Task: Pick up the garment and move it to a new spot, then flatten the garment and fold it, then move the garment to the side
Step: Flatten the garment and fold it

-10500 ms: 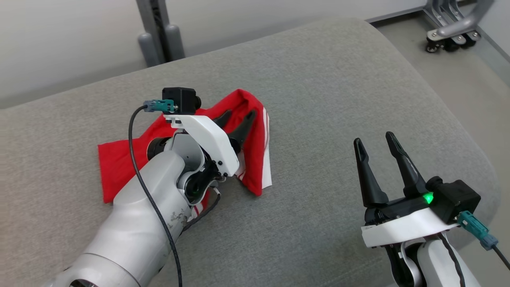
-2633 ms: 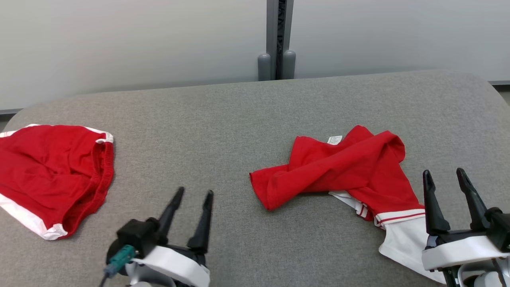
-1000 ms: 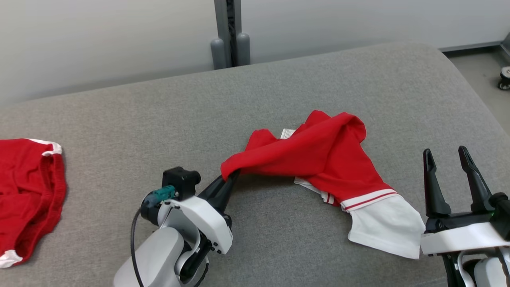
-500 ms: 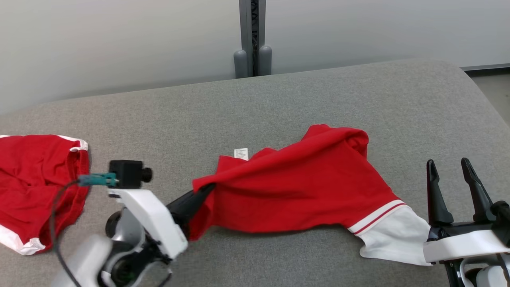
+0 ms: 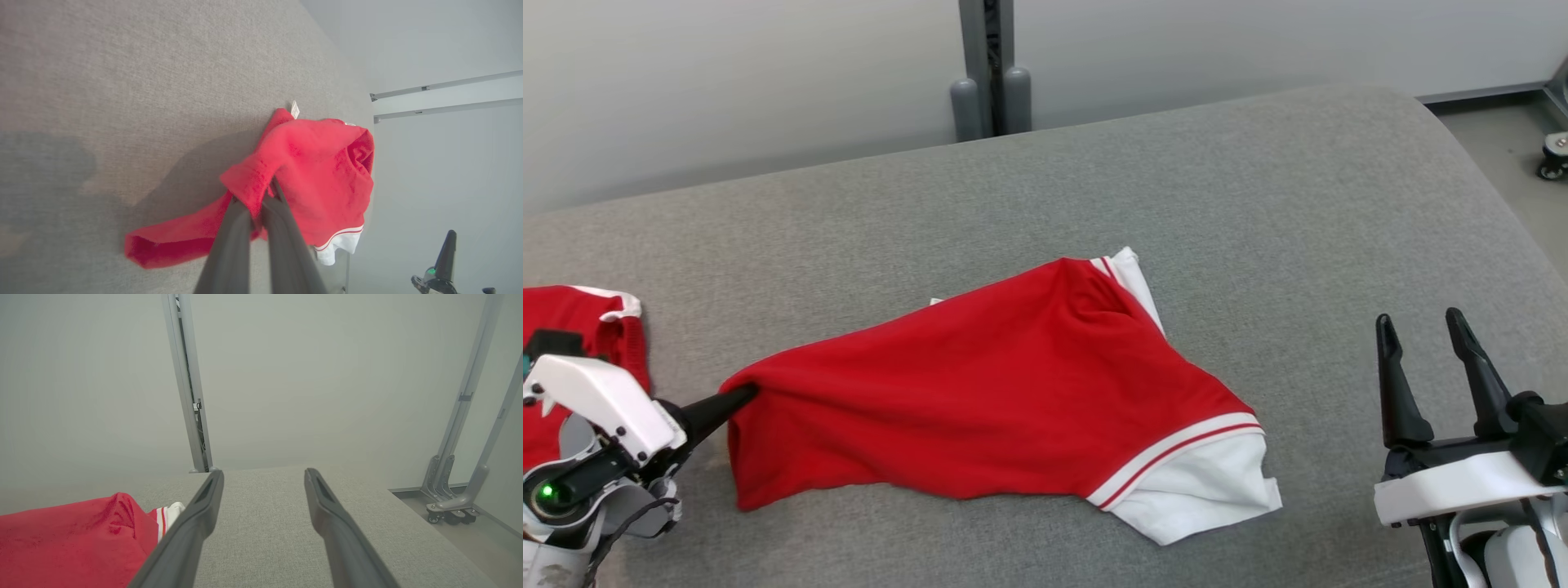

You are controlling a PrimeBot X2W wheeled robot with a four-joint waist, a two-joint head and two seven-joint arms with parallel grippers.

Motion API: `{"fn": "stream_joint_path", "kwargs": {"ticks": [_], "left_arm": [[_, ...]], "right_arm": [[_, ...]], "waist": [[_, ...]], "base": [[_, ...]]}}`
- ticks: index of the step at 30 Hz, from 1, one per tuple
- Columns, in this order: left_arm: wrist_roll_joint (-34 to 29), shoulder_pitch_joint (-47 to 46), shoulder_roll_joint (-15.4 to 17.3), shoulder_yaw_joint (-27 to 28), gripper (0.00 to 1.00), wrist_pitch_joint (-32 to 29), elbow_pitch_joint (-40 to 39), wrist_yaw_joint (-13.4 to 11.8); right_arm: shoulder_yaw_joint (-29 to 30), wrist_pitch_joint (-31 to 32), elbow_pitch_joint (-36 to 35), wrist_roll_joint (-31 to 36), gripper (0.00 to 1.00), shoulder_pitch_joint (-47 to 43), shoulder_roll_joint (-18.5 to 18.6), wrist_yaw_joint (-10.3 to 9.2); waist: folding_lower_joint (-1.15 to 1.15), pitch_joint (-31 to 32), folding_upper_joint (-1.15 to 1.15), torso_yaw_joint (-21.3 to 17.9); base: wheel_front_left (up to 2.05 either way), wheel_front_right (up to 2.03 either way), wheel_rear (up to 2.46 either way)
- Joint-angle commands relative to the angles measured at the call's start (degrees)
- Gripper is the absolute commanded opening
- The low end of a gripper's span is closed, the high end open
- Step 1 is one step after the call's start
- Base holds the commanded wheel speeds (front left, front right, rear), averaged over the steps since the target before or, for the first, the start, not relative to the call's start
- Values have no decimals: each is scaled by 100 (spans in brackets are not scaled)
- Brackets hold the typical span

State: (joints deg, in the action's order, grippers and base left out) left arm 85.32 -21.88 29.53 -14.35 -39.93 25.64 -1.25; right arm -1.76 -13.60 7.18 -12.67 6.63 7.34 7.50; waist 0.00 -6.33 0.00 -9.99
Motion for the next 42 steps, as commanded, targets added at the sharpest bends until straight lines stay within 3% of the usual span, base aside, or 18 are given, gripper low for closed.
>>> {"fn": "stream_joint_path", "kwargs": {"ticks": [1,6,7,9,10,11,16,22,30,36,42], "left_arm": [[-3,-79,7,7,0,-17,29,-21],[-164,-293,-30,-58,0,97,719,180],[-229,-336,-31,-83,4,140,816,238],[-352,-425,-40,-132,57,314,946,393],[-386,-454,-86,-162,97,360,1016,450],[-412,-459,-124,-196,100,377,1061,513],[-624,-576,-195,-345,100,582,1064,730],[-999,-462,-11,-506,100,932,720,839],[-1636,-101,198,-444,100,2150,-367,869],[-2237,281,205,-374,100,3052,-1229,468],[-3012,742,104,-423,100,3874,-2114,-197]], "right_arm": [[10,15,16,-31,100,65,21,-1],[-35,41,39,-46,100,98,34,-1],[-41,41,45,-37,100,98,33,-1],[-42,53,56,-28,100,101,30,-1],[-47,63,68,-26,100,99,30,-1],[-55,72,76,-26,100,94,33,-1],[-76,93,91,-64,100,45,77,-1],[-71,130,89,-104,100,-29,134,-1],[-39,193,68,-141,100,-138,144,-1],[11,234,23,-147,100,-222,152,-1],[66,185,-17,-130,100,-248,78,-1]], "waist": [[0,-45,0,-63],[0,-84,0,-165],[0,-84,0,-170],[0,-84,0,-154],[0,-74,0,-137],[0,-58,0,-115],[0,42,0,49],[0,176,0,302],[0,280,0,584],[0,310,0,765],[0,306,0,897]], "base": [[0,0,0],[0,0,0],[0,0,0],[0,0,0],[0,0,0],[0,0,0],[0,0,0],[0,0,0],[0,0,0],[0,0,0],[0,0,0]]}}
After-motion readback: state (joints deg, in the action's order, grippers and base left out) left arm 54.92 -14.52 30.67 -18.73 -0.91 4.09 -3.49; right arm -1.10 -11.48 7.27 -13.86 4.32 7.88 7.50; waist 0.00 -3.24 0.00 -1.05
